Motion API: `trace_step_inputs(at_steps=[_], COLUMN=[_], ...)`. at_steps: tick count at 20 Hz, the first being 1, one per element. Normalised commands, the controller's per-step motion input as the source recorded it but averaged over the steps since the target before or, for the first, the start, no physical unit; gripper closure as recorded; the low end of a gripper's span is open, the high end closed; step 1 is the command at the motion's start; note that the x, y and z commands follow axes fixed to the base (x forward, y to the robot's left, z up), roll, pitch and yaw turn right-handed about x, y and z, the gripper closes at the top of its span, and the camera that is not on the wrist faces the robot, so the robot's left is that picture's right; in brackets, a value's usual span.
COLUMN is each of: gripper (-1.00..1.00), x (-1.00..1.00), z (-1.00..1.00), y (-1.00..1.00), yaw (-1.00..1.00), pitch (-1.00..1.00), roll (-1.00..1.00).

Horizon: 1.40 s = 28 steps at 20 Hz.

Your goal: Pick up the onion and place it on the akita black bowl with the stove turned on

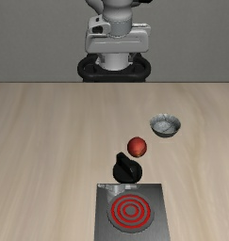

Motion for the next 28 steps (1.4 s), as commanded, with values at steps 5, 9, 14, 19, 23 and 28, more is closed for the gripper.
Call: trace_step_inputs(at_steps=[5, 9, 14, 19, 23, 28], gripper=[-1.00, -1.00, -1.00, -1.00, -1.00, -1.00], x=[1.00, 1.00, 1.00, 0.20, 0.25, 0.00], z=[0.00, 0.00, 0.00, 0.00, -0.50, -1.00], y=[0.00, 0.00, 0.00, 0.80, 0.25, 0.00], yaw=[0.00, 0.00, 0.00, 0.00, 0.00, 0.00], pitch=[0.00, 0.00, 0.00, 0.00, 0.00, 0.00], roll=[0.00, 0.00, 0.00, 0.00, 0.00, 0.00])
